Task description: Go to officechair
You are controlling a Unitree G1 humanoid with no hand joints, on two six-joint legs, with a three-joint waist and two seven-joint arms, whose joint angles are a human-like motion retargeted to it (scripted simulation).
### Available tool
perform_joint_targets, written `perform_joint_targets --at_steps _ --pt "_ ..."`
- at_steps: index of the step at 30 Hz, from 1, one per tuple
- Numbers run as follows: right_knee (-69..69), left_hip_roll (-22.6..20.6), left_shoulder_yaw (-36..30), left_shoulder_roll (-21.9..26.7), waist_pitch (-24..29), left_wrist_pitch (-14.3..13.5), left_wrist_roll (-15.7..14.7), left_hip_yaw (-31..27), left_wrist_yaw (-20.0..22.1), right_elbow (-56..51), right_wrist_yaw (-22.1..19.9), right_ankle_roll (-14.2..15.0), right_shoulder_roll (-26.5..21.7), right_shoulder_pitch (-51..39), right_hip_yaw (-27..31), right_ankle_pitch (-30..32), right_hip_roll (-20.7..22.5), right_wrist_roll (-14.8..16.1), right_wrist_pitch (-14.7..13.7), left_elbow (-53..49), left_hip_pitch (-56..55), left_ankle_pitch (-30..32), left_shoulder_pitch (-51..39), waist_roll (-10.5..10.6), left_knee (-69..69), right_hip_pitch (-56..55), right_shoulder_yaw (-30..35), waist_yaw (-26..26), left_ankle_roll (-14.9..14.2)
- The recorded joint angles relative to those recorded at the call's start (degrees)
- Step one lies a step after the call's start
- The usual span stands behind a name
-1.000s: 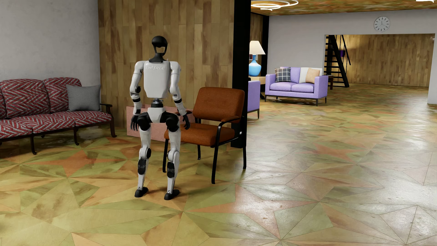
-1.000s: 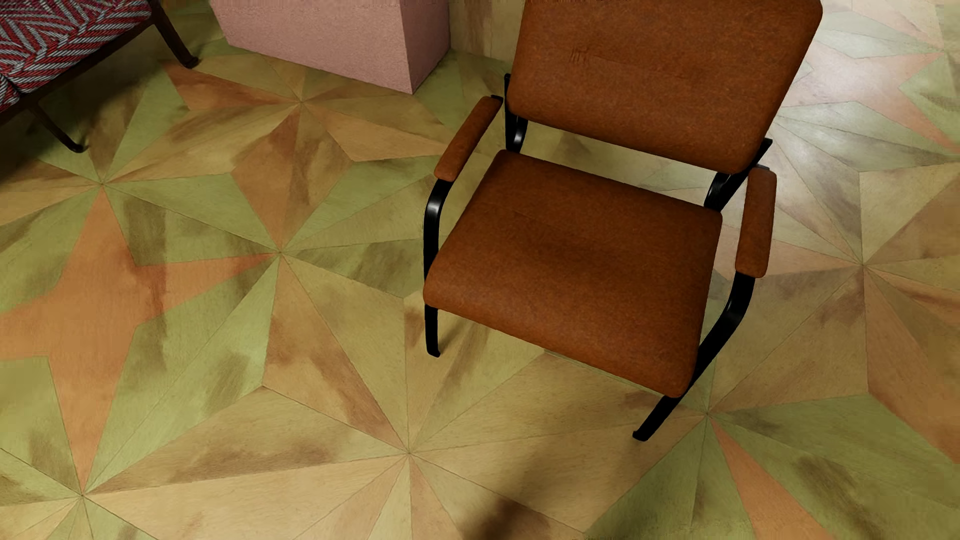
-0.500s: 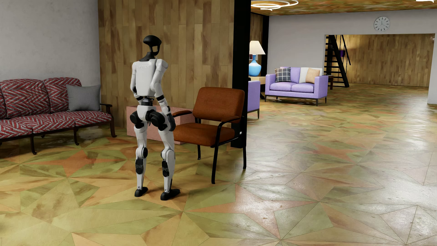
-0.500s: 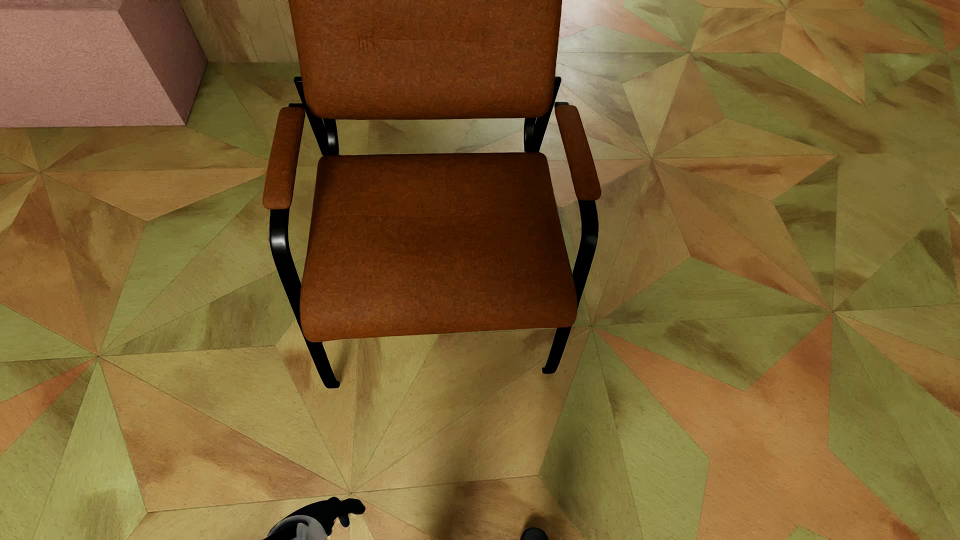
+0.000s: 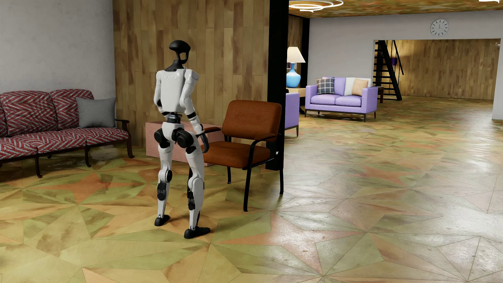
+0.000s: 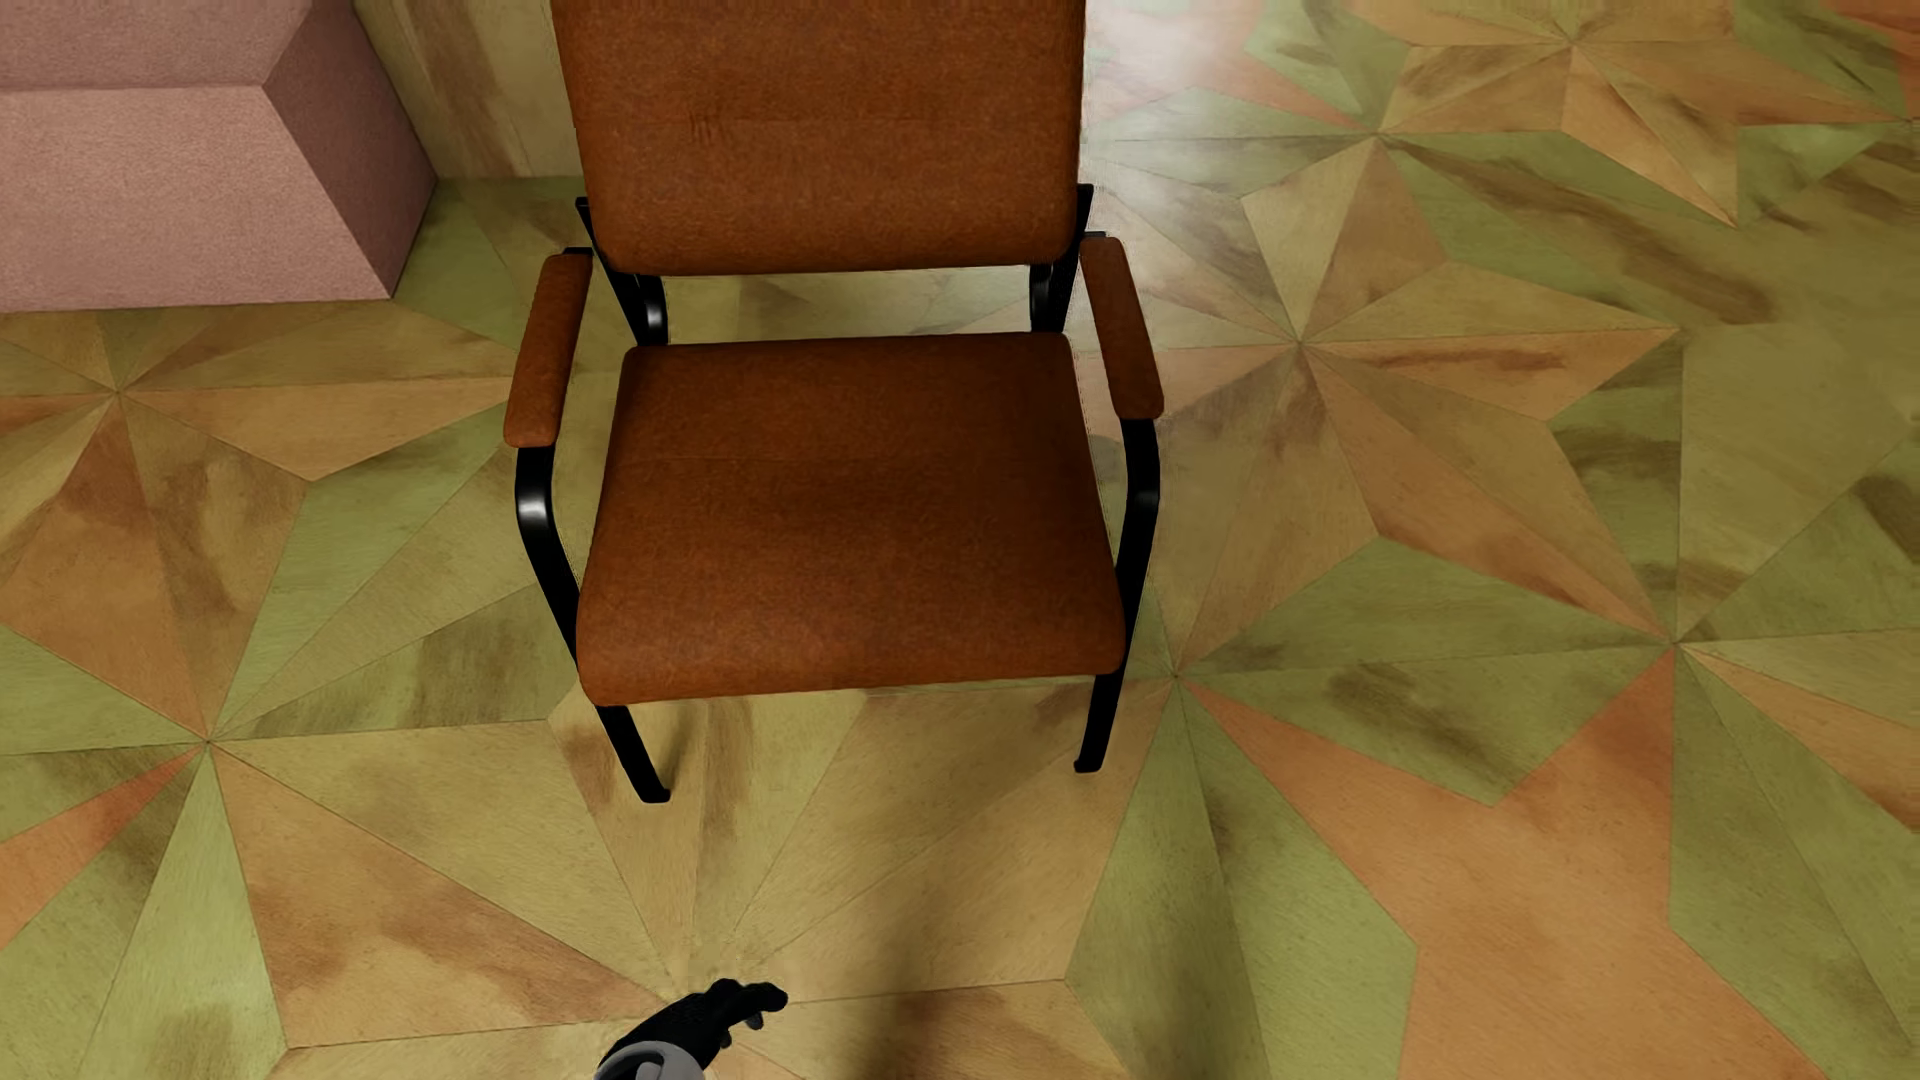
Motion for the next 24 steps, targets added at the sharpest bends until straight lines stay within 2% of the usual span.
perform_joint_targets --at_steps 2,4,6,8,9,11,12,14,16,17,18,19,20,24 --pt "-2.1 2.4 2.6 -1.4 0.0 2.5 -1.4 -0.5 0.7 -0.4 -0.6 -2.0 1.5 -1.5 -1.2 -0.5 2.4 1.4 -0.8 2.1 -0.2 1.3 2.6 -0.1 0.1 1.2 0.7 0.1 -1.5" --pt "-3.1 5.4 2.2 -2.6 0.1 4.3 -1.3 -2.0 -0.6 -1.6 -0.9 -4.0 1.5 -1.8 -2.3 -0.7 5.4 0.6 -1.7 5.3 -1.4 2.5 4.1 0.3 0.6 1.7 2.6 0.0 -3.0" --pt "-3.4 8.4 -1.0 -2.9 0.6 4.1 -0.3 -4.6 -3.5 -2.2 -1.6 -5.9 1.9 -2.3 -4.1 -1.1 8.4 0.1 -2.1 7.3 -3.7 3.9 4.9 1.0 1.7 1.5 3.8 -0.3 -4.2" --pt "-3.0 10.6 -1.1 -2.9 1.3 3.7 -1.4 -8.3 -0.2 -1.1 -2.3 -7.5 2.6 -2.9 -6.6 -1.7 10.7 1.9 -1.8 6.7 -6.7 5.1 5.5 1.9 3.0 0.9 3.9 -0.4 -5.2" --pt "-2.6 11.2 -1.2 -2.8 1.6 3.7 -1.2 -10.0 1.6 -0.1 -2.3 -8.2 2.6 -3.1 -8.0 -2.1 11.5 2.7 -1.4 5.8 -8.3 5.6 5.5 2.4 3.7 0.6 4.3 -0.3 -4.7" --pt "-2.1 11.5 -1.9 -2.4 2.2 4.4 0.6 -10.9 1.5 2.2 -1.7 -9.3 1.5 -3.8 -10.5 -2.7 12.0 2.8 -0.4 3.8 -10.9 5.9 4.9 3.5 5.6 0.3 6.4 0.2 1.2" --pt "-2.0 10.6 -2.1 -2.4 2.4 4.8 1.7 -11.2 0.7 3.3 -1.1 -9.7 0.6 -4.3 -11.6 -2.9 11.8 2.4 0.0 2.8 -12.2 4.3 4.3 3.9 7.7 0.3 7.5 0.6 1.7" --pt "-1.7 6.2 -3.0 -2.4 2.6 5.0 3.6 -13.5 -0.2 4.4 0.0 -10.0 -0.8 -4.9 -13.4 -3.2 10.9 2.3 0.7 1.8 -14.7 0.4 3.0 4.5 13.5 0.1 8.7 1.1 1.0" --pt "-1.5 1.3 -3.7 -2.2 2.5 4.6 4.8 -13.6 -1.1 3.5 -0.5 -10.1 -1.7 -5.8 -15.0 -3.4 10.0 2.7 0.6 0.8 -15.4 -3.1 2.7 5.0 17.1 -0.3 8.8 1.2 0.3" --pt "-1.7 -1.5 -3.4 -2.2 2.3 4.2 4.6 -14.4 -1.4 2.8 -1.4 -10.1 -1.8 -6.5 -15.5 -3.3 9.8 3.1 0.3 0.2 -14.8 -3.4 3.1 5.1 17.1 -0.2 8.8 1.2 -0.3" --pt "-2.2 -4.5 -2.7 -2.4 2.0 3.7 3.8 -16.0 -1.7 2.0 -2.1 -10.2 -1.9 -7.1 -15.8 -3.2 9.7 3.7 -0.2 -0.2 -13.6 -2.3 3.8 5.3 15.7 0.0 8.9 1.2 1.4" --pt "-2.8 -5.7 -2.0 -2.7 1.7 3.2 2.5 -15.6 -2.1 1.4 -2.6 -10.1 -2.1 -7.7 -16.0 -2.9 9.8 4.3 -0.6 -0.2 -11.5 -2.9 4.5 5.4 12.3 0.4 9.1 1.0 5.0" --pt "-3.4 -6.1 -1.8 -3.0 1.3 2.8 1.5 -14.9 -2.7 0.8 -3.0 -10.1 -2.1 -8.4 -15.8 -2.6 10.0 4.7 -0.8 0.1 -9.0 -3.8 5.2 5.5 8.2 0.9 9.2 0.8 6.0" --pt "-2.4 -7.8 -6.9 -3.9 0.6 2.8 0.9 -13.1 -5.0 -1.7 -5.6 -9.7 -0.7 -8.1 -14.5 -2.6 8.8 6.4 -1.6 5.1 -4.5 -1.4 3.3 4.5 0.7 0.7 7.8 0.1 5.2"
